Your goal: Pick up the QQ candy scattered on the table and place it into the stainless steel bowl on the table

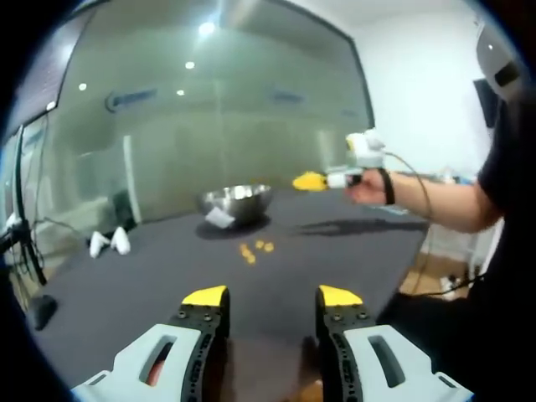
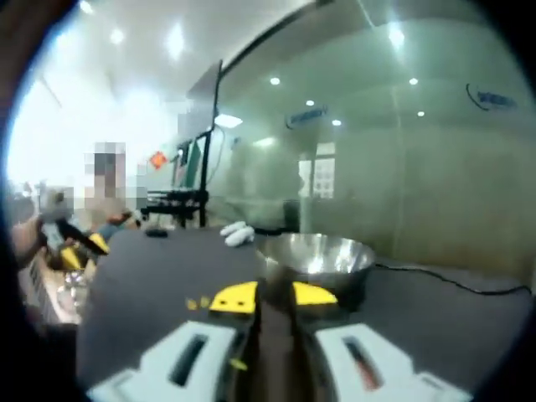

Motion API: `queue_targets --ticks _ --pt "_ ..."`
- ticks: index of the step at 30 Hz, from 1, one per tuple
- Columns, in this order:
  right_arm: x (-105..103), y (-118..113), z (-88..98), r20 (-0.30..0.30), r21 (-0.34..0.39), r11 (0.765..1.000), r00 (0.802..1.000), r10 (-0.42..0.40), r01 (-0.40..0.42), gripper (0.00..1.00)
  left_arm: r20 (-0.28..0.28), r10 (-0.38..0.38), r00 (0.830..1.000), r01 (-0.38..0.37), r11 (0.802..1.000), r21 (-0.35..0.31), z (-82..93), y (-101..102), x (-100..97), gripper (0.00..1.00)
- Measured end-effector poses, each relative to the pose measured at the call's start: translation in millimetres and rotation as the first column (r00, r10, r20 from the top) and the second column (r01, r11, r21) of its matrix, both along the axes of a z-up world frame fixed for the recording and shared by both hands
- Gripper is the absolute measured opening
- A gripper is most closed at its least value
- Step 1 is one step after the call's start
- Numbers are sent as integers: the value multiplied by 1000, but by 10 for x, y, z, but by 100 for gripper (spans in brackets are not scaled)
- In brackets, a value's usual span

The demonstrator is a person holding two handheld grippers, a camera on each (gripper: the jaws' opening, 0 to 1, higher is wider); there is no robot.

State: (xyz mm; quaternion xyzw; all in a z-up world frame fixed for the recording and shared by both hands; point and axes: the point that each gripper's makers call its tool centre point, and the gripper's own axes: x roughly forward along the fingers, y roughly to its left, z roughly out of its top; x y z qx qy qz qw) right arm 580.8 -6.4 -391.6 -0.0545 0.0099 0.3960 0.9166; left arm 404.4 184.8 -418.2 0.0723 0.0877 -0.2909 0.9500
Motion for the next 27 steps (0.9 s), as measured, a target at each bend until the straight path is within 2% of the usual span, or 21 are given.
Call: queue_targets --ticks 4,7,12,15,18,27 --pt "-142 -36 -135 -4 -29 1000 1000 4 -5 15 10 8 1000 -7 1000 -14 41 -16 22 43" --pt "-238 3 -246 -33 -40 999 999 36 -37 15 11 -3 1000 3 1000 9 13 -38 14 43" --pt "-305 100 -313 -45 -65 995 996 72 -75 15 6 1 1000 -2 1000 4 -4 -20 5 43" --pt "-395 231 -458 -86 -123 979 985 151 -161 15 9 2 1000 -2 1000 1 7 -18 -1 43" --pt "-460 382 -566 -80 -190 957 975 209 -221 16 11 4 1000 -4 1000 0 9 -12 -6 43" --pt "-409 693 -682 -127 -208 936 957 261 -283 18 13 10 1000 -10 1000 -5 7 18 -24 43"
